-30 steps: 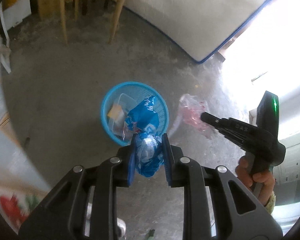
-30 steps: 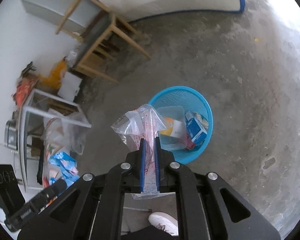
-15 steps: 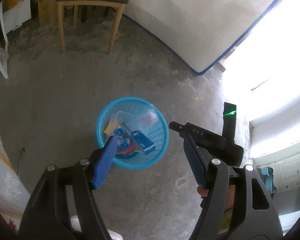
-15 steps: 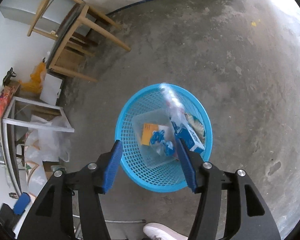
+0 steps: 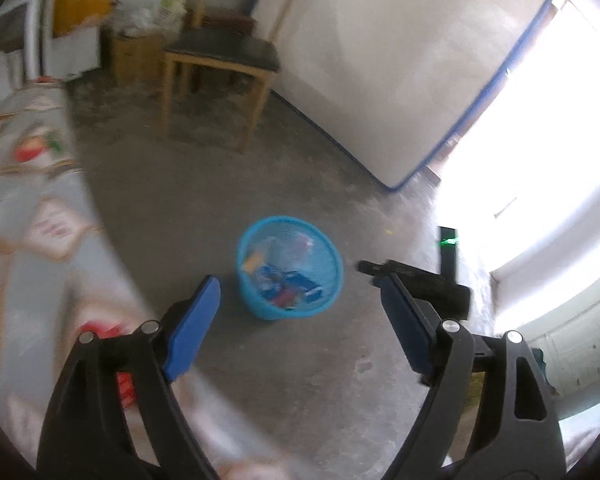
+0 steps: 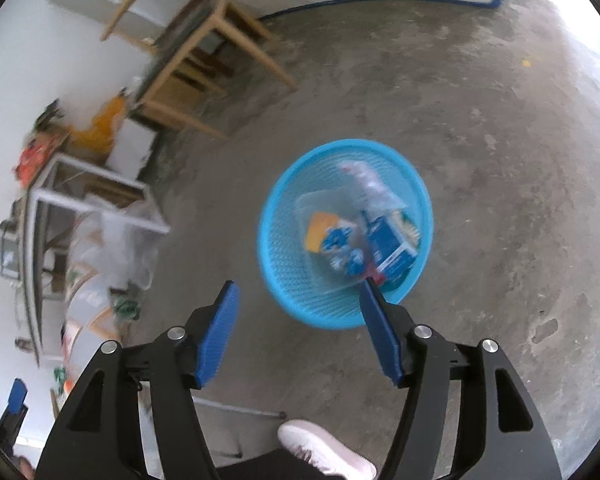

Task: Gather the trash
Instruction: 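Move back to the table and grasp the pink scrubber sponge with the left gripper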

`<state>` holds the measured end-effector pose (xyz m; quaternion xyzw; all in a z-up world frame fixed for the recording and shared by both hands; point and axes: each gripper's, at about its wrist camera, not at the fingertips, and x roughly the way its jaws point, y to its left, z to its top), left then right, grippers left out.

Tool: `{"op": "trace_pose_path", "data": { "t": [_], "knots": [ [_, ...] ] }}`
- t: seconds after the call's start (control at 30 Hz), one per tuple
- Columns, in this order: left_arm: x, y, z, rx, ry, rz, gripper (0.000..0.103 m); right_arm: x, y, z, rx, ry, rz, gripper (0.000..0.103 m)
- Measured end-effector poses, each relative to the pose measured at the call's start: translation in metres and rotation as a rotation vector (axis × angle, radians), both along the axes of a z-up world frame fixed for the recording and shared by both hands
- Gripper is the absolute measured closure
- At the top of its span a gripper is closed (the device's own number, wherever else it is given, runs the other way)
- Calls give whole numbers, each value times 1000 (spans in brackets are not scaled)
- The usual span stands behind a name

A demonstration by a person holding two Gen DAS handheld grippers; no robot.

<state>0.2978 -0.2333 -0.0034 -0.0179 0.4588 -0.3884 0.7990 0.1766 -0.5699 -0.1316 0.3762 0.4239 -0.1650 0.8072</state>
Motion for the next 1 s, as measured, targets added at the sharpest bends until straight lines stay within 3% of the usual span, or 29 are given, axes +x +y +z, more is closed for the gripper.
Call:
{"op": "trace_pose_path", "data": {
  "t": [0.13, 0.33, 0.53, 0.63, 0.8, 1.0],
  "knots": [
    [-26, 70, 13, 8, -58, 106, 20, -6, 40, 25, -30, -10, 105, 35],
    [-65, 171, 12, 85, -141, 282, 20, 8, 112, 77, -112, -45, 308, 32],
    [-85, 268, 6, 61, -123, 522, 19, 48, 204, 120, -161, -87, 533, 28],
    [-72, 301, 2, 30, -78, 608, 18, 71, 260, 129, -195, -96, 646, 28],
    [-14, 330, -9, 96, -38, 758, 17, 91, 340, 126, -260, -79, 745, 28],
    [54, 328, -38, 203, 32, 776, 17, 88, 393, 109, -251, -22, 839, 28]
  ]
}}
